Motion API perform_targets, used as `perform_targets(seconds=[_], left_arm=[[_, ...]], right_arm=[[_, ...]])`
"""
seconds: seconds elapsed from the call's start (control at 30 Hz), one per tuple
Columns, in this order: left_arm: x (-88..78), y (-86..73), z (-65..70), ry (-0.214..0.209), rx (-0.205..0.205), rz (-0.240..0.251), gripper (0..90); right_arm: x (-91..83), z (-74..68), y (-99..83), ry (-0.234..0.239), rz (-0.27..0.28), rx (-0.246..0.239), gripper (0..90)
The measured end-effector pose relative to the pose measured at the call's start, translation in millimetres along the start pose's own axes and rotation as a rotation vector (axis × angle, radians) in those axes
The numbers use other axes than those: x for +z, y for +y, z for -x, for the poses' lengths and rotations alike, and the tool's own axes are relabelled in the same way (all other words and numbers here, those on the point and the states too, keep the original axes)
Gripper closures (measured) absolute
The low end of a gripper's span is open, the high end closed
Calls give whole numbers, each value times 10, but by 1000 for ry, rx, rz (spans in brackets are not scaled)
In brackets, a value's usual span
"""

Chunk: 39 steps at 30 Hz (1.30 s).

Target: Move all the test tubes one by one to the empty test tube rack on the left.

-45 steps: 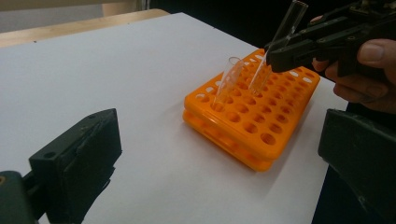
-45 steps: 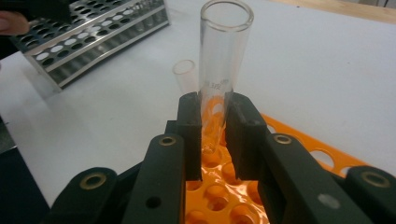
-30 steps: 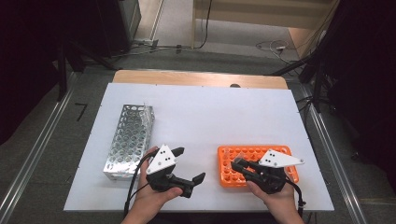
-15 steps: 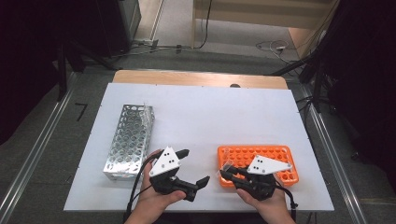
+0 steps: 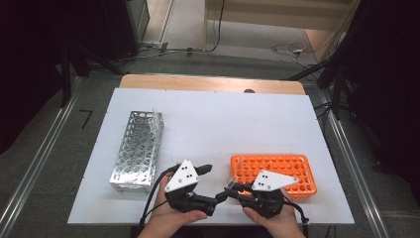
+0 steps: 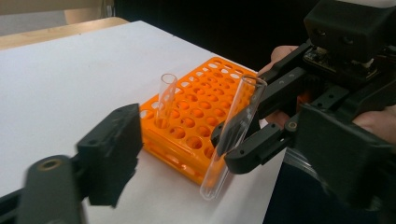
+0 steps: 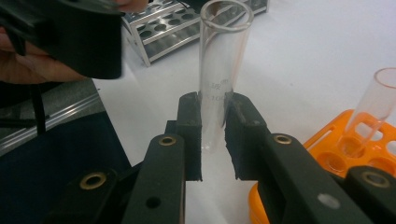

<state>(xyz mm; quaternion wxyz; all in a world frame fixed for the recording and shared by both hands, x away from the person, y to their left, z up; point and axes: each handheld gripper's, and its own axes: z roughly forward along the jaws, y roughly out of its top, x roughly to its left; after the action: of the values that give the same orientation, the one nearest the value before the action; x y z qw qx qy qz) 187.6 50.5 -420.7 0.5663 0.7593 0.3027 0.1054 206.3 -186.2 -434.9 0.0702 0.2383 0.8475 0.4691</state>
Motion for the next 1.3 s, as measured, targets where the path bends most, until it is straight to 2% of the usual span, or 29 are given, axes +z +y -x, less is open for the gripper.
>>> perform_targets(seconds=[0.23, 0.4, 0.93, 1.3], left_arm=[[68, -12, 89, -1, 41, -20, 409], [87, -18, 119, -15, 54, -18, 557], [92, -15, 156, -13, 87, -12, 729], [81, -2, 143, 3, 99, -1, 760]], right_arm=[[33, -50, 6, 21, -9, -13, 744], [47, -81, 9, 34, -12, -18, 744], [69, -106, 13, 67, -24, -23, 744], [52, -89, 16, 70, -16, -13, 743]])
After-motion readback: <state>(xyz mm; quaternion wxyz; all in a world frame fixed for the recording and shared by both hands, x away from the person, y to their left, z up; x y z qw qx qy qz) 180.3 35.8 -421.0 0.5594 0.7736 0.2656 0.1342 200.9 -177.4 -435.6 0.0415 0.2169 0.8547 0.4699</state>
